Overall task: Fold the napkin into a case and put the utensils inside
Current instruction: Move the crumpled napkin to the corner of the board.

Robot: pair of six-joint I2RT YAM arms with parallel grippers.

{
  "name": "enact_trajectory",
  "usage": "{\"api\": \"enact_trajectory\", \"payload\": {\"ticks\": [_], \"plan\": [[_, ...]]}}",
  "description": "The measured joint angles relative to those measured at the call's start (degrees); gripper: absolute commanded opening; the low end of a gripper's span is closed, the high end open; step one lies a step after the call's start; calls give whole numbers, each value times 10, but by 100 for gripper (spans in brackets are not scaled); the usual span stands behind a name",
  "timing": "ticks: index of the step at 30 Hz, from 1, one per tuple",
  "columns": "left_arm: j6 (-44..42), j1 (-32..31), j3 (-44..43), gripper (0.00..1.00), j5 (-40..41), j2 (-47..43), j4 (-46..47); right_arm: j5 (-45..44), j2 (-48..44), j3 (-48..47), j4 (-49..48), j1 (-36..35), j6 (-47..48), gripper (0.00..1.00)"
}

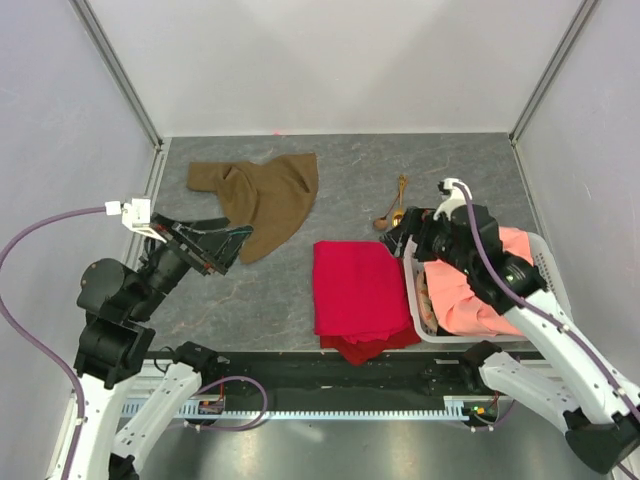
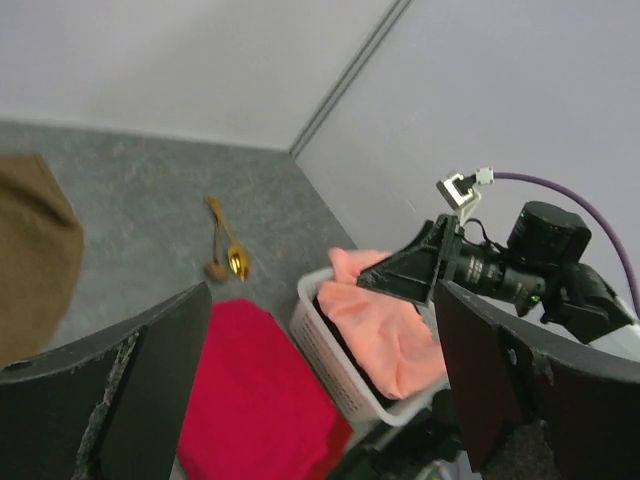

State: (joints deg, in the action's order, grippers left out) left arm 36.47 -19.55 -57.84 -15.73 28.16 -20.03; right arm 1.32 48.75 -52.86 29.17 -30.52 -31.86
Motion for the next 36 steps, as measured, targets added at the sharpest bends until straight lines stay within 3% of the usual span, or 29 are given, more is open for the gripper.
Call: {"api": "enact_trajectory", "payload": {"ticks": [6, 10, 13, 18, 24, 31, 36], "plan": [[154, 0, 37, 100, 23, -50, -133, 55, 103, -25, 0, -3, 25, 98], [186, 0, 42, 100, 35, -78, -185, 55, 211, -49, -16, -36, 47, 98], [172, 0, -4, 99, 46, -49, -241, 39, 289, -89, -22, -85, 65, 97], [91, 0, -112, 98, 75, 21, -323, 7, 457, -234, -47, -188, 99, 83], [30, 2, -146, 91, 153, -6, -404, -29, 644, -416, -58, -270, 113, 63], [7, 2, -169, 88, 223, -26, -484, -41, 812, -588, -57, -302, 124, 62], [-5, 2, -186, 88, 250, -26, -522, -57, 867, -637, -56, -307, 152, 61]]}}
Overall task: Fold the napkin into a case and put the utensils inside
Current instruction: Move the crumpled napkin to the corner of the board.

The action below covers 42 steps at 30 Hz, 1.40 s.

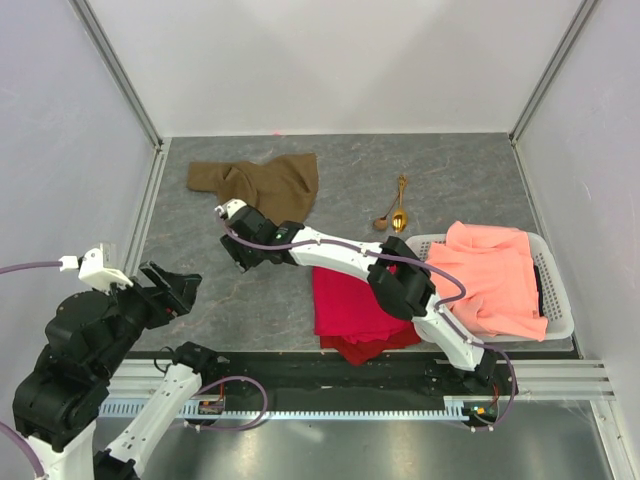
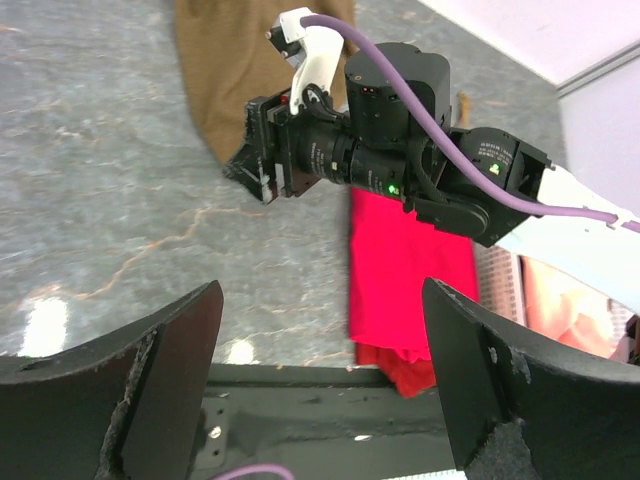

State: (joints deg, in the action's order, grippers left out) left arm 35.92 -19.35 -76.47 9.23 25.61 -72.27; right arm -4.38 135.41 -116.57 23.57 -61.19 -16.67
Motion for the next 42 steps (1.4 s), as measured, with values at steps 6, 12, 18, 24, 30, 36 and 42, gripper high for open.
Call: {"api": "enact_trajectory", "payload": {"ticks": [6, 12, 18, 24, 30, 36, 42], "plan": [[-18, 0, -29, 88, 16, 10, -30, -21, 33, -28, 4, -5, 38, 59], [-32, 0, -37, 88, 25, 22, -42, -35, 60, -52, 5, -18, 70, 54], [-41, 0, -46, 88, 27, 33, -48, -60, 84, -57, 4, -24, 93, 45], [-43, 0, -61, 89, 28, 43, -54, -85, 95, -70, 0, -24, 116, 0], [-36, 0, -75, 90, 43, 81, -54, -74, 83, -68, 16, -24, 118, 0], [7, -1, -38, 94, 47, 119, -52, 81, -115, 198, -6, -22, 72, 0], [63, -1, 13, 98, 37, 181, -18, 219, -307, 418, -50, -26, 29, 4]]}}
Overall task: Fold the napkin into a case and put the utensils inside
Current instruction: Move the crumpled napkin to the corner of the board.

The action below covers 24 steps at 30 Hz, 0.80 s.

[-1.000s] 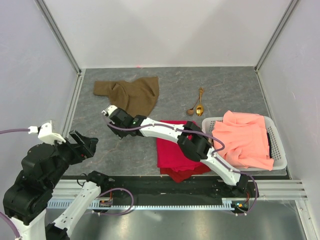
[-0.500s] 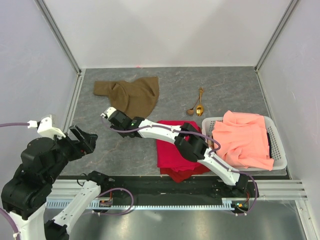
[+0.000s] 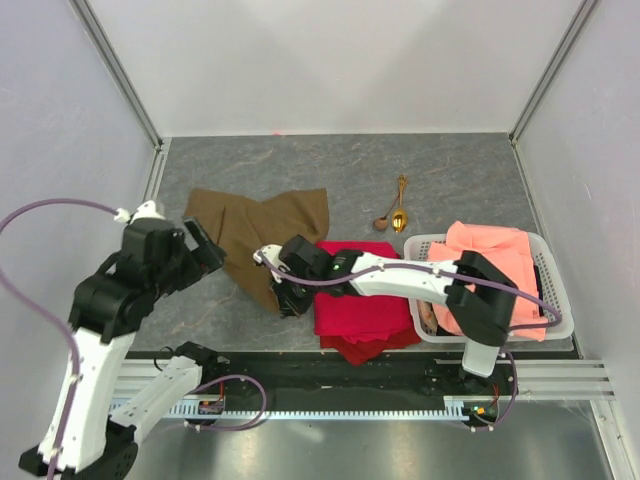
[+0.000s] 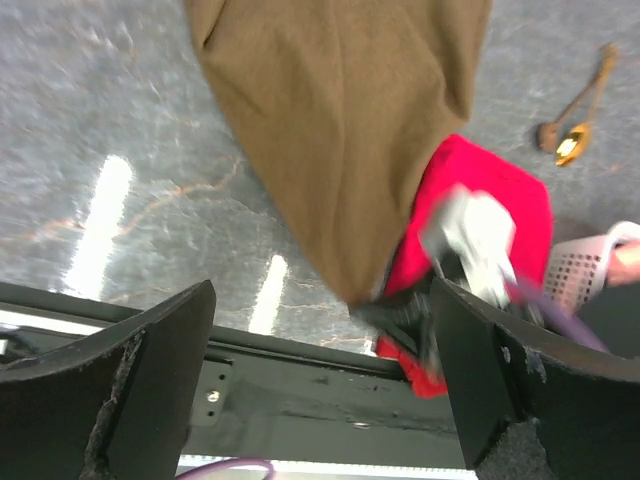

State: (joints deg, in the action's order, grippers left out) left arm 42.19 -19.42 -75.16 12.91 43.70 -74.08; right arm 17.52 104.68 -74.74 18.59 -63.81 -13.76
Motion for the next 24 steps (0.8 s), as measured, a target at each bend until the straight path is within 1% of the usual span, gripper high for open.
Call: {"api": "enact_trajectory", "payload": {"ticks": [3, 4, 5, 6, 7, 8, 10, 11, 13, 14, 16, 17, 19, 21, 23, 24], "plan": [[23, 8, 39, 99, -21, 52, 28, 29, -43, 55, -18, 0, -14, 36], [27, 16, 51, 98, -29, 65, 32, 38, -48, 65, -22, 3, -19, 39], [32, 33, 70, 93, -40, 81, 46, 52, -49, 72, -25, 7, -22, 46], [34, 52, 90, 91, -48, 96, 59, 56, -48, 73, -26, 15, -29, 50], [35, 76, 108, 88, -61, 107, 71, 65, -47, 73, -25, 25, -36, 52], [35, 104, 127, 86, -71, 113, 83, 70, -46, 73, -26, 36, -43, 58], [35, 150, 153, 86, -96, 121, 111, 78, -46, 70, -26, 65, -58, 61], [34, 170, 159, 85, -108, 127, 122, 80, -46, 68, -24, 80, -65, 64], [29, 203, 161, 84, -133, 164, 151, 82, -46, 57, -14, 107, -76, 66], [21, 214, 160, 82, -143, 187, 168, 82, -46, 49, -9, 121, -82, 66], [1, 223, 151, 77, -154, 250, 199, 83, -46, 31, -4, 144, -98, 65], [-9, 224, 146, 72, -156, 278, 211, 83, -45, 24, -3, 152, -105, 63], [-37, 226, 128, 70, -151, 351, 238, 84, -38, -1, 1, 174, -123, 61], [-67, 230, 104, 64, -144, 412, 259, 87, -19, -36, 9, 194, -141, 59], [-87, 234, 83, 59, -136, 450, 266, 90, 2, -66, 17, 206, -150, 57], [-100, 236, 67, 59, -126, 473, 269, 92, 13, -81, 23, 212, -153, 56]]}}
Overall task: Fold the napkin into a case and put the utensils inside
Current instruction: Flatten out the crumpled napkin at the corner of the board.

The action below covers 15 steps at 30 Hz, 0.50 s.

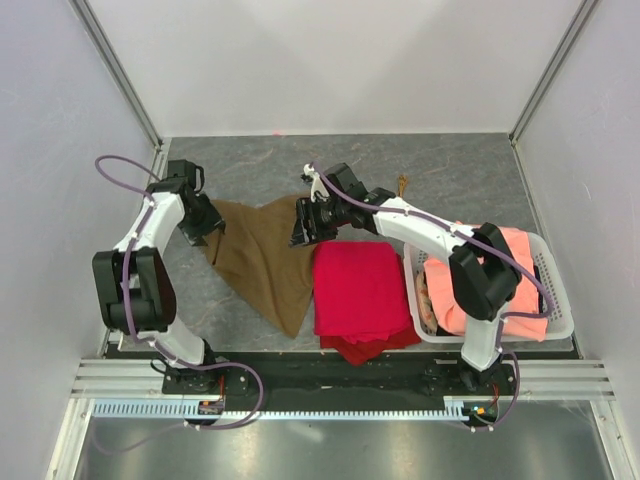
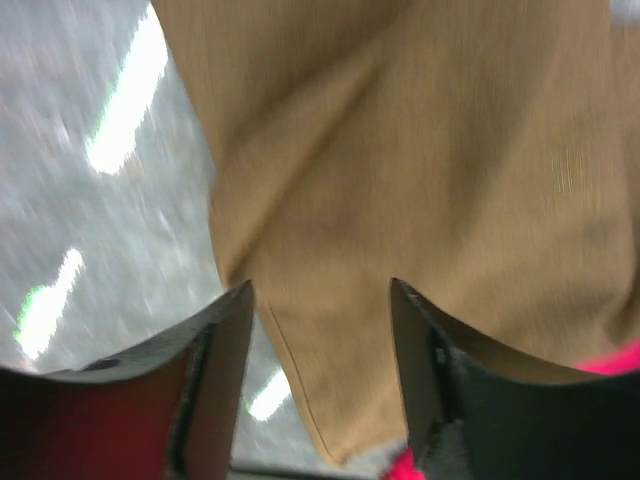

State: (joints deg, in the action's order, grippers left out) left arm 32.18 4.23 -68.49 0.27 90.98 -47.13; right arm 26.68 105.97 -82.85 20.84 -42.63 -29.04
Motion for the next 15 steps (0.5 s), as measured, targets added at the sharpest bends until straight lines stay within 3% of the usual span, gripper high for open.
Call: {"api": "enact_trajectory", "payload": {"ticks": [8, 12, 15], "plan": [[-64, 11, -105, 69, 26, 108, 29, 9, 105, -116, 19, 21, -26, 51], [-77, 12, -130, 68, 21, 158, 39, 11, 158, -163, 28, 34, -47, 49], [-83, 13, -138, 60, 9, 186, 38, 12, 202, -208, 34, 53, -68, 46]]}}
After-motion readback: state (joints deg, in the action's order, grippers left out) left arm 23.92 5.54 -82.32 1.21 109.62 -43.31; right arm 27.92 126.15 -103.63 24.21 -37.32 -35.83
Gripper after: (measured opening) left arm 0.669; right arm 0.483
